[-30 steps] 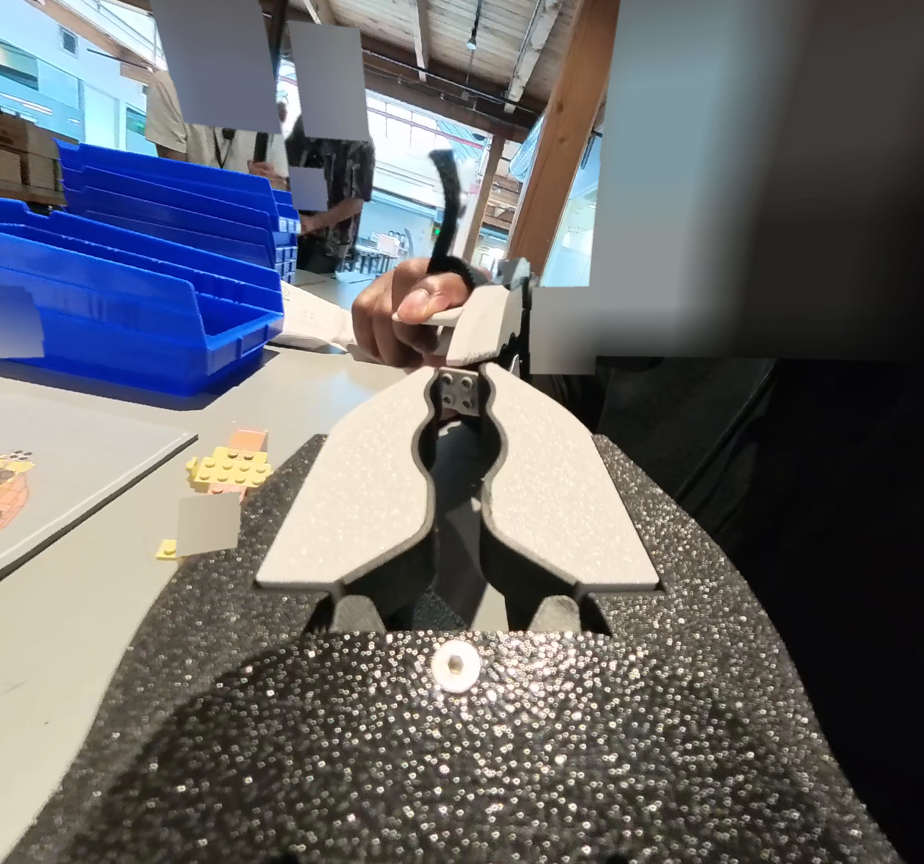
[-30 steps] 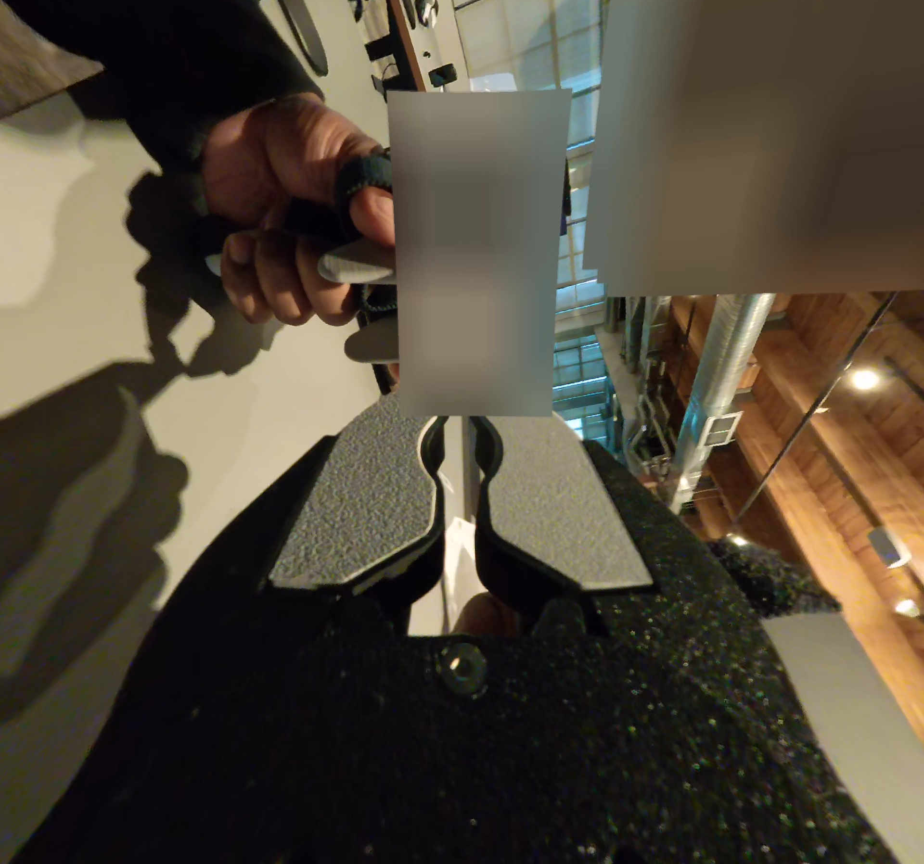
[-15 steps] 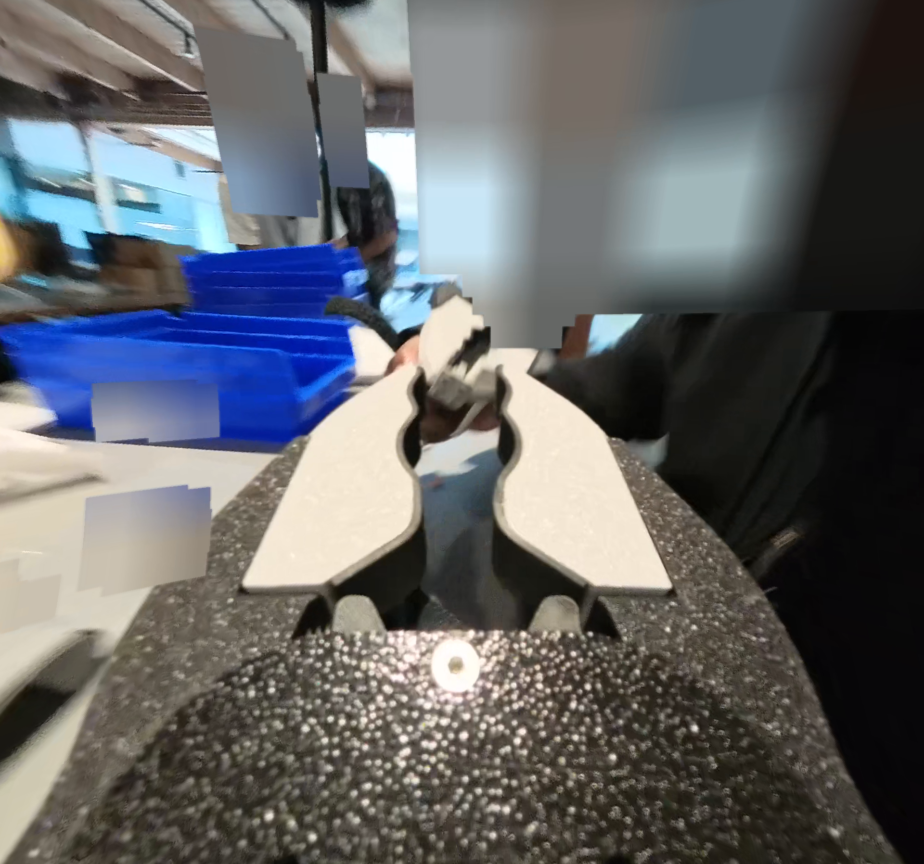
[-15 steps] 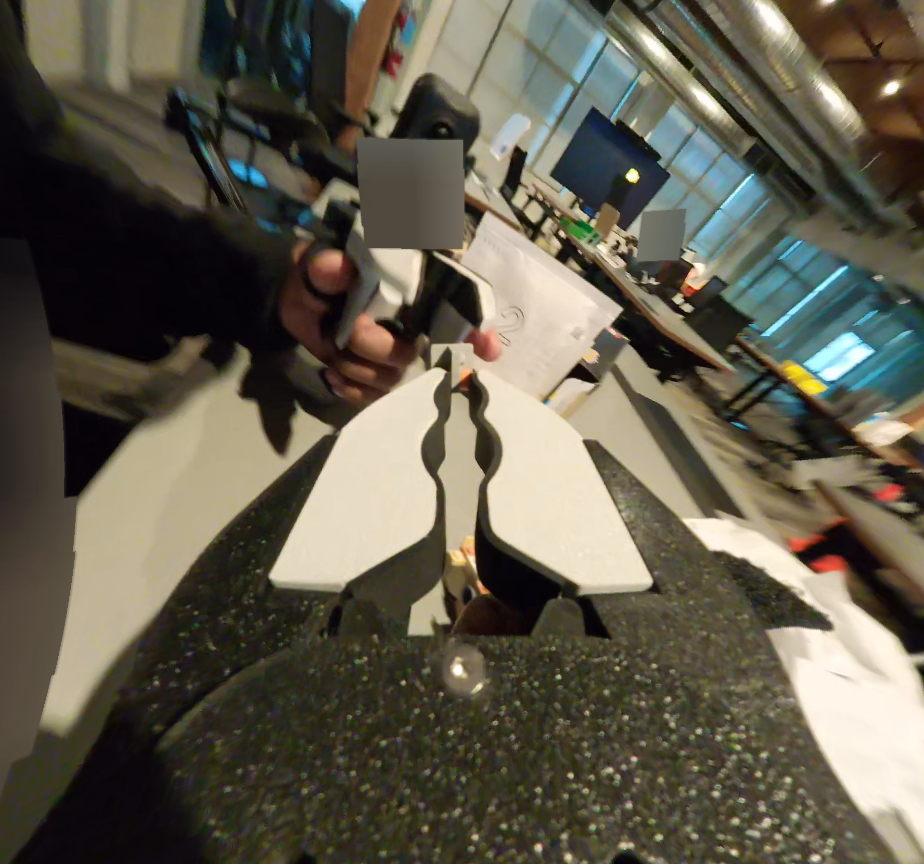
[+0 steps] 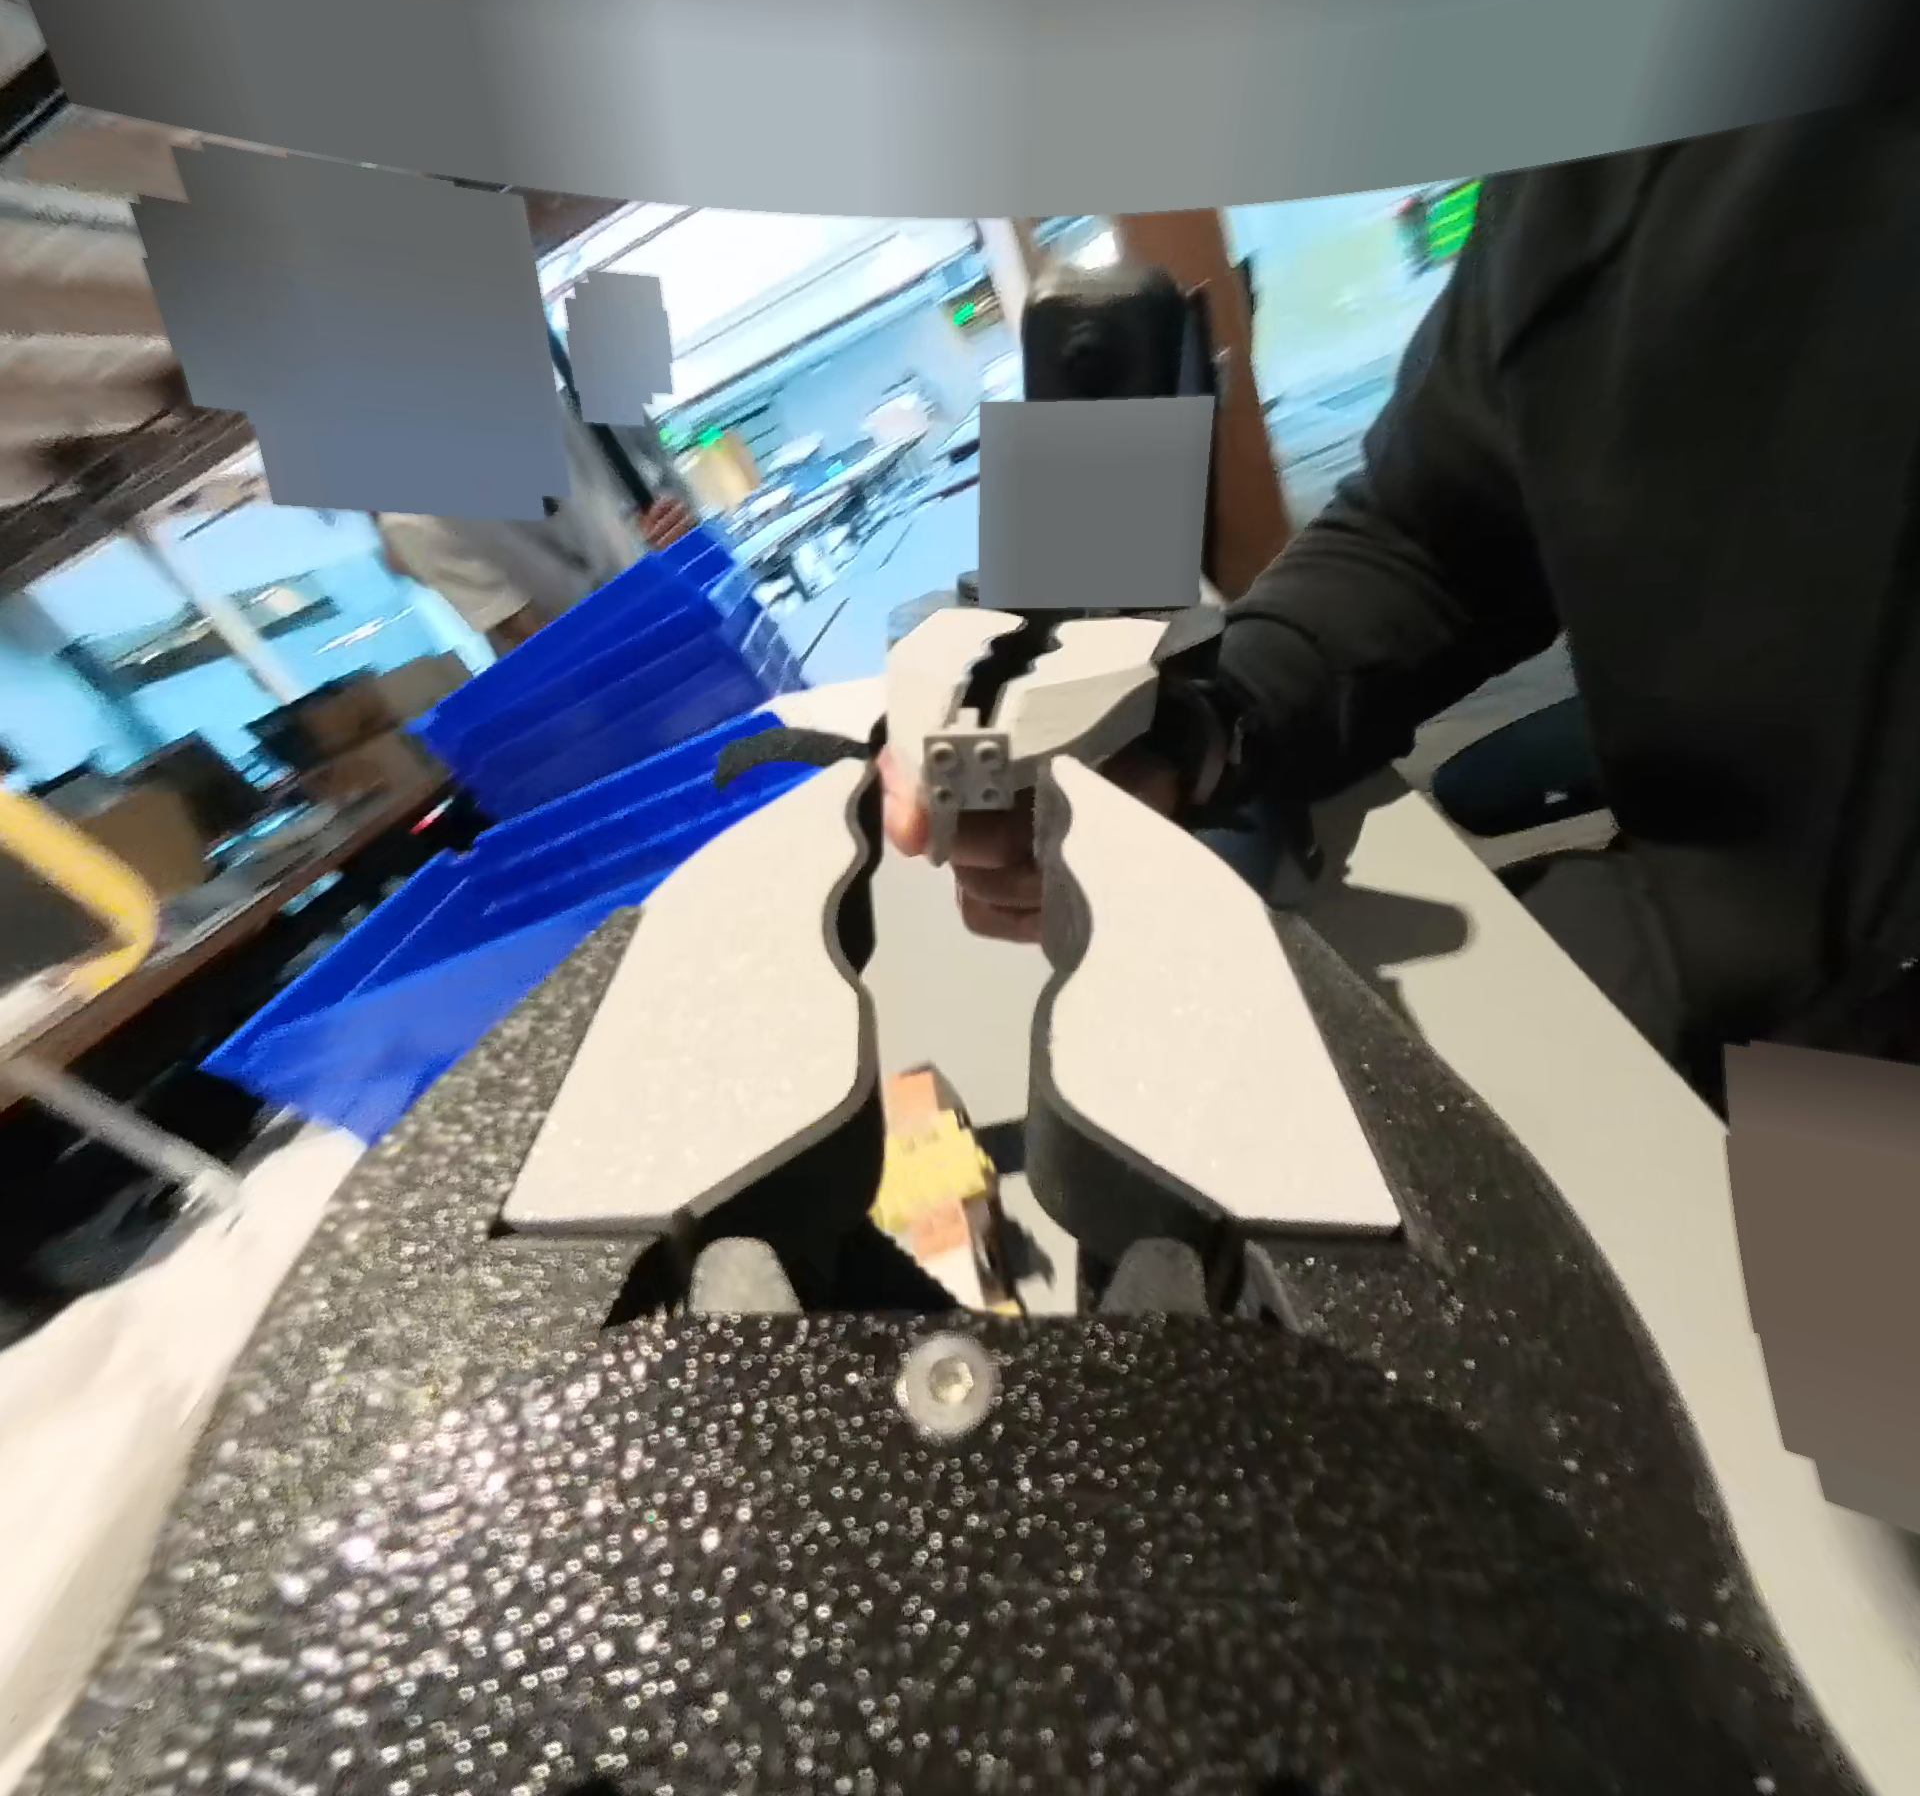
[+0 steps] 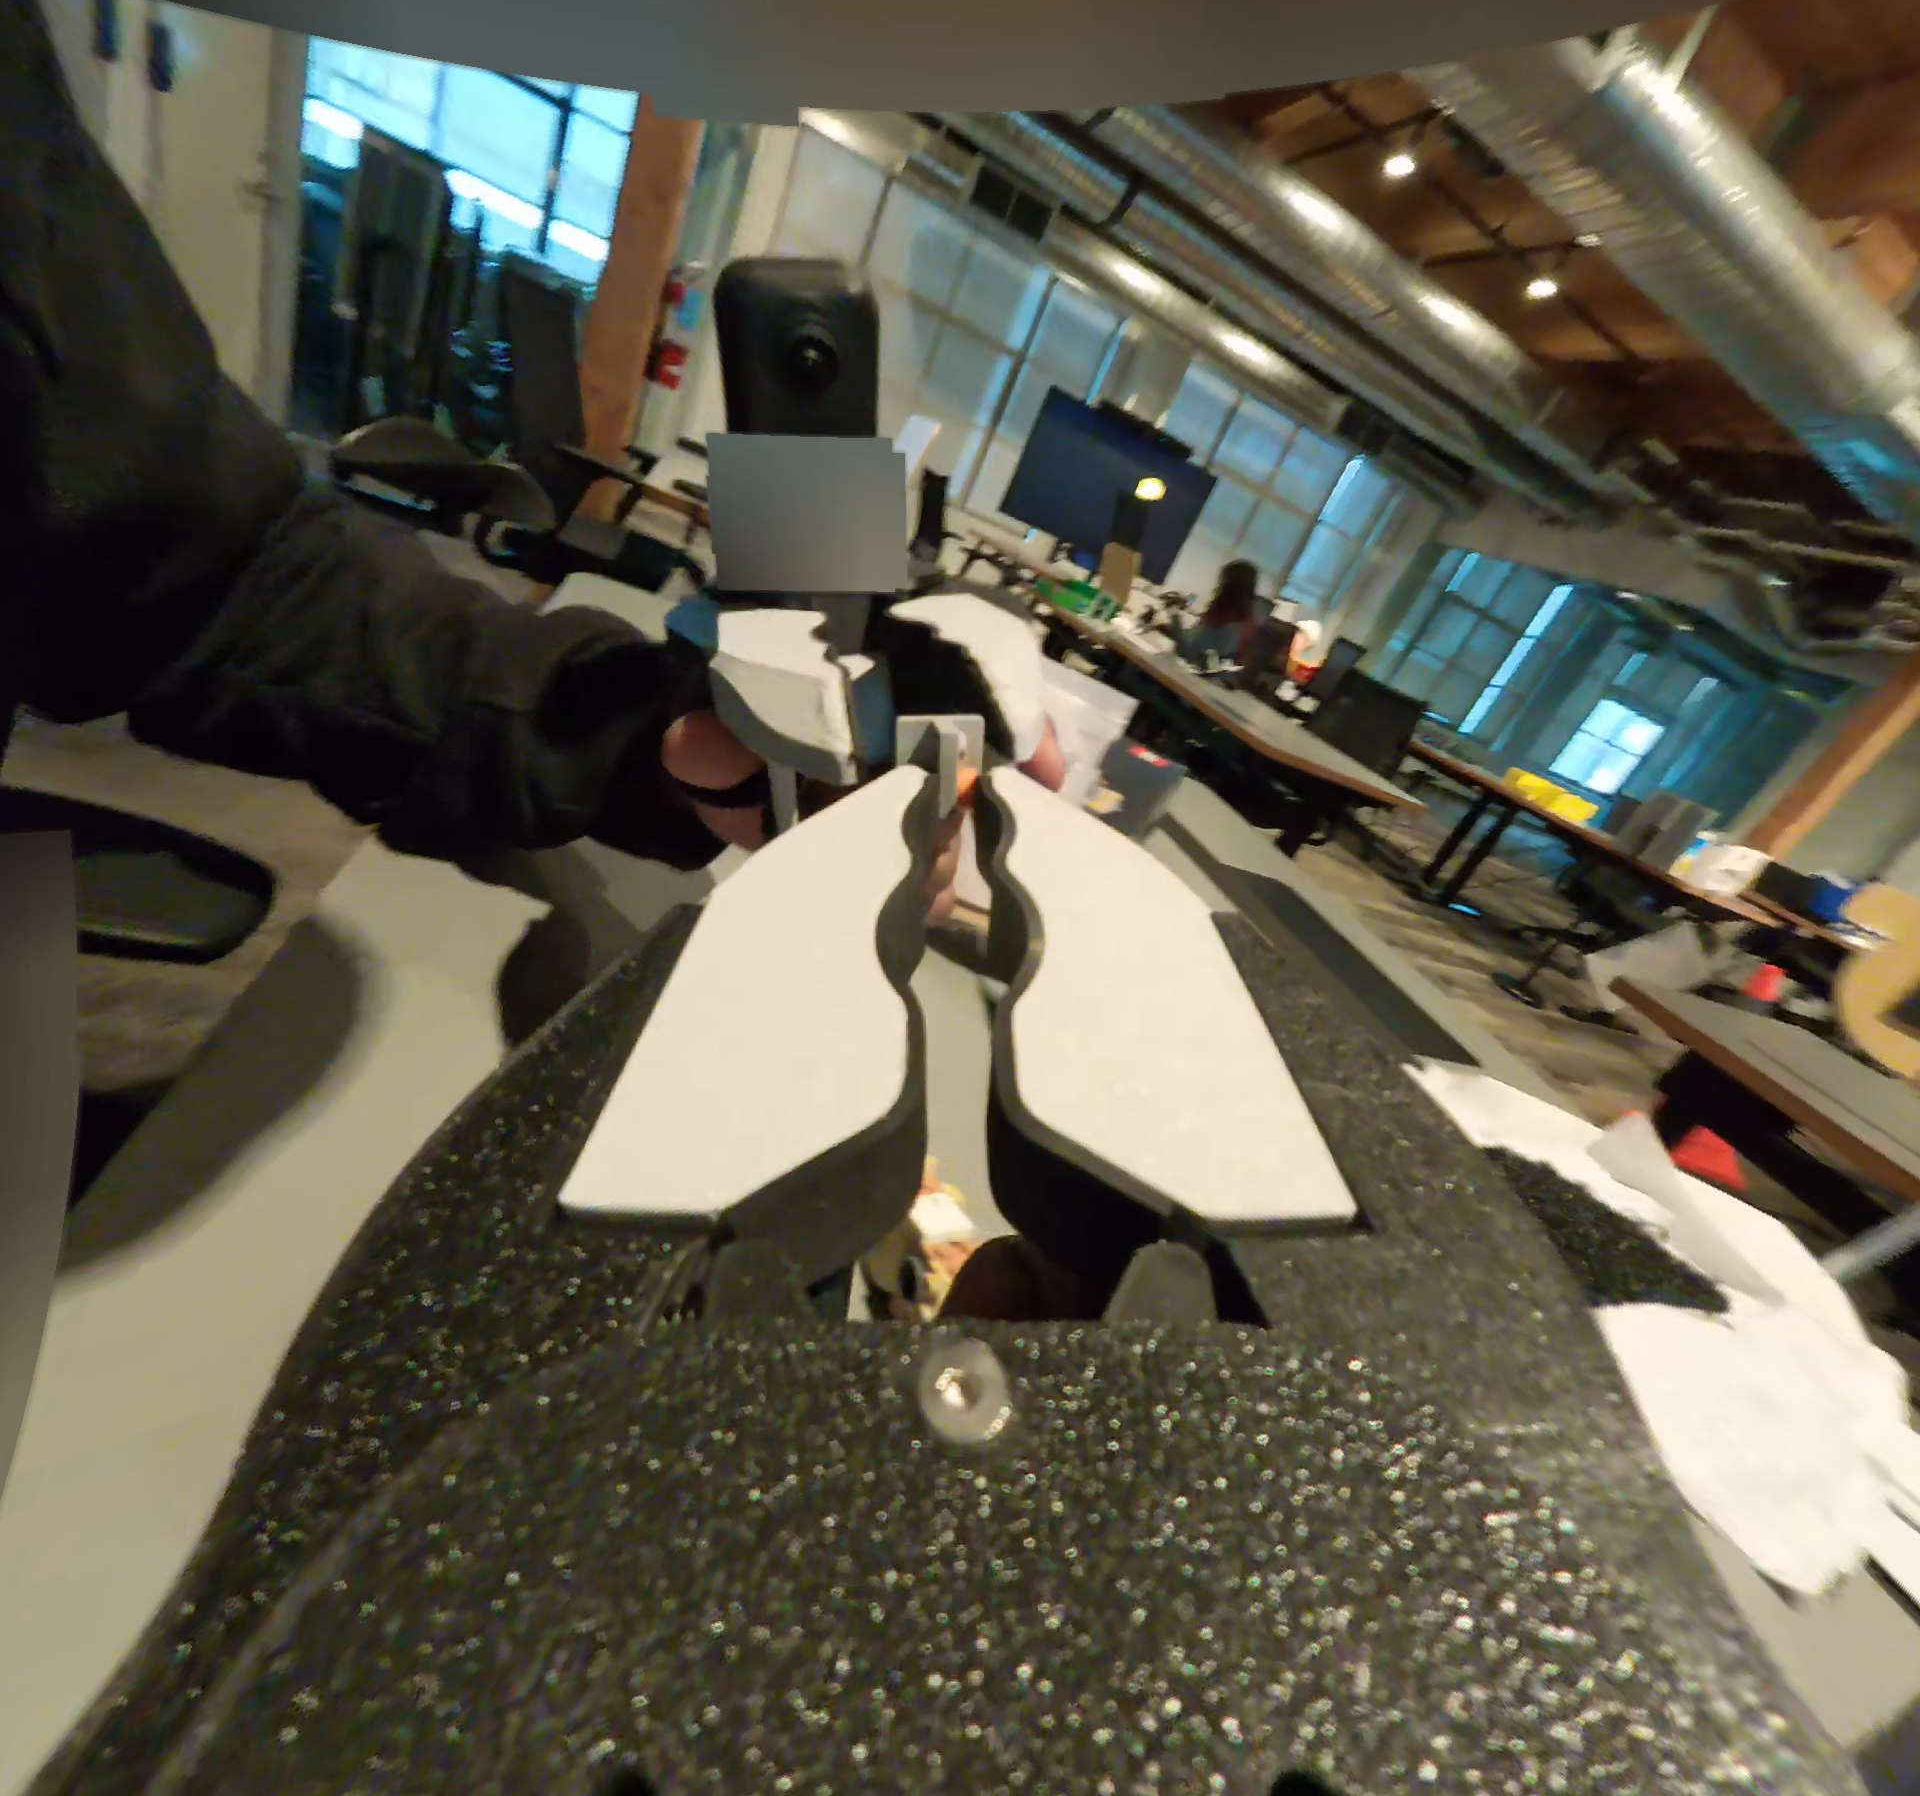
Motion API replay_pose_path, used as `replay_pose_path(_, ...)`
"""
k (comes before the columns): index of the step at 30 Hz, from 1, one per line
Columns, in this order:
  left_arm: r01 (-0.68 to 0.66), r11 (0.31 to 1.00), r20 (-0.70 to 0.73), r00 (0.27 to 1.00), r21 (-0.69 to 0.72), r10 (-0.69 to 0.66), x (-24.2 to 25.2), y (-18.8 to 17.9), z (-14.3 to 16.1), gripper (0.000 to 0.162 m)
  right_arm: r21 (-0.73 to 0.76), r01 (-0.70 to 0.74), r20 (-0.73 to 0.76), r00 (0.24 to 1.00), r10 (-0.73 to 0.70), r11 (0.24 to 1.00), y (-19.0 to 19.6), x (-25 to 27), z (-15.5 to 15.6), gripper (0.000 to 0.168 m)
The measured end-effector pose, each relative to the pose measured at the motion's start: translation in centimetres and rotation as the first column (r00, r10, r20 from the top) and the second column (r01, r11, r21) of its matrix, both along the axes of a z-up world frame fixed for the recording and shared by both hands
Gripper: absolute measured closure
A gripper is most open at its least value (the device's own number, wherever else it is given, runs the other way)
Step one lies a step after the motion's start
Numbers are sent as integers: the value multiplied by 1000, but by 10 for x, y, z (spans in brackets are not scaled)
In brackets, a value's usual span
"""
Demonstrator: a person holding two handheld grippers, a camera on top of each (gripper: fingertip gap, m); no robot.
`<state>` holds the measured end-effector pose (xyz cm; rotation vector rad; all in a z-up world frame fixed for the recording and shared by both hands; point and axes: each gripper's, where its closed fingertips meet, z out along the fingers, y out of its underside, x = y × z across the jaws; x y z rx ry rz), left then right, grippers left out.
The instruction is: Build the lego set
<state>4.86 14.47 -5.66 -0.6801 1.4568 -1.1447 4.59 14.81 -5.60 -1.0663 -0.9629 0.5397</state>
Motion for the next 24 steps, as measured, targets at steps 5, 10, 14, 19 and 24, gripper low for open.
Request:
replay_pose_path(5, 31, 999, 16, 999, -41, -31, 17, 7, -3, 141, 12, 62, -24, 998, -62, 998, 10, 14, 2, 162)
replay_pose_path(10, 41, 996, 36, 999, -79, -39, 18, 11, -3, 148, 50, 102, -3, 995, -102, 994, 12, 15, 1, 162)
replay_pose_path(14, 30, 996, 45, 999, -78, -27, 18, 11, -3, 148, 90, 123, 18, 992, -125, 988, 11, 14, 1, 162)
replay_pose_path(19, 26, 996, 46, 999, -82, -23, 16, 10, -3, 149, 146, 154, 49, 985, -163, 977, 11, 13, 0, 162)
replay_pose_path(24, 48, 994, 45, 998, -103, -43, 14, 8, -5, 149, 166, 152, 70, 984, -165, 974, 8, 11, -1, 161)
